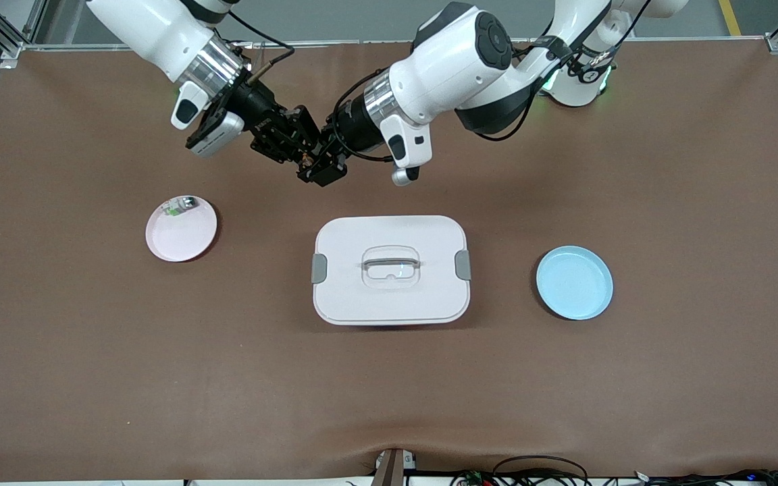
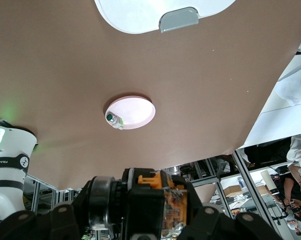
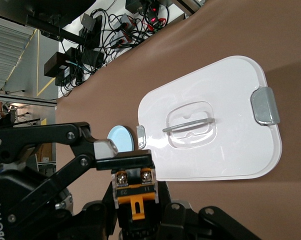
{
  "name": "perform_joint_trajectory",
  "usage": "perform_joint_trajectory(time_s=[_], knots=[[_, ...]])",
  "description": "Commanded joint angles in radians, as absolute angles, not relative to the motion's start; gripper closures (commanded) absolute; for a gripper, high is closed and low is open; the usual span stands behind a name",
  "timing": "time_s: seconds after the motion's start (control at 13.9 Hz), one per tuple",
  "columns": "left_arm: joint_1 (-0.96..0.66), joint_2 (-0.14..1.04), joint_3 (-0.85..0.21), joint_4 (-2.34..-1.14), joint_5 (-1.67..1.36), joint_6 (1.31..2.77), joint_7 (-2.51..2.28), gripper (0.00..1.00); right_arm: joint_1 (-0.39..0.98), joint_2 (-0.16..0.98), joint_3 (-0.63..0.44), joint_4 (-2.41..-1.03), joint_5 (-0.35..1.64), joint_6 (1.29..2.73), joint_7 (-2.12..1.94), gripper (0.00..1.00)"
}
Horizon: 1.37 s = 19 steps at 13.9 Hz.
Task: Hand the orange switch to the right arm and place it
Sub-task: 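Close the right gripper on the switch and open the left gripper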
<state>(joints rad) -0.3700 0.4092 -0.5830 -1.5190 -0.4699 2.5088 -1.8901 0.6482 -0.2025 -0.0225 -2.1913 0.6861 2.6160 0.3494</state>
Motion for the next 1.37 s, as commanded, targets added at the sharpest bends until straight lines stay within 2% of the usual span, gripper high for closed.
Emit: perform_joint_trajectory(time_s=[0.0, 0.14, 0.22, 0.29, 0.36, 0.43, 0.86, 1.01, 1.3], knots=[[-0.374, 0.407, -0.584, -1.513, -0.477, 2.519, -1.898, 0.81, 0.646, -0.204, -0.021, -2.186, 0.706, 2.6, 0.356, 1.0], [-0.374, 0.407, -0.584, -1.513, -0.476, 2.519, -1.887, 0.78, 0.646, -0.201, -0.021, -2.181, 0.706, 2.6, 0.356, 1.0], [-0.374, 0.408, -0.584, -1.513, -0.476, 2.519, -1.887, 0.71, 0.646, -0.195, -0.021, -2.181, 0.706, 2.6, 0.356, 1.0], [-0.374, 0.407, -0.584, -1.513, -0.476, 2.519, -1.885, 0.52, 0.647, -0.192, -0.021, -2.18, 0.706, 2.6, 0.356, 1.0], [-0.374, 0.407, -0.584, -1.513, -0.477, 2.519, -1.885, 0.17, 0.649, -0.189, -0.021, -2.178, 0.704, 2.6, 0.356, 1.0], [-0.374, 0.407, -0.584, -1.509, -0.477, 2.519, -1.896, 0.0, 0.65, -0.181, -0.021, -2.172, 0.704, 2.599, 0.356, 1.0], [-0.373, 0.405, -0.584, -1.508, -0.477, 2.519, -1.884, 0.0, 0.644, -0.15, -0.023, -2.123, 0.686, 2.539, 0.341, 1.0], [-0.362, 0.399, -0.584, -1.512, -0.476, 2.517, -1.881, 0.0, 0.64, -0.149, -0.026, -2.115, 0.61, 2.516, 0.274, 1.0], [-0.319, 0.362, -0.581, -1.513, -0.477, 2.476, -1.805, 0.0, 0.566, -0.147, -0.028, -2.074, 0.474, 2.343, 0.05, 1.0]])
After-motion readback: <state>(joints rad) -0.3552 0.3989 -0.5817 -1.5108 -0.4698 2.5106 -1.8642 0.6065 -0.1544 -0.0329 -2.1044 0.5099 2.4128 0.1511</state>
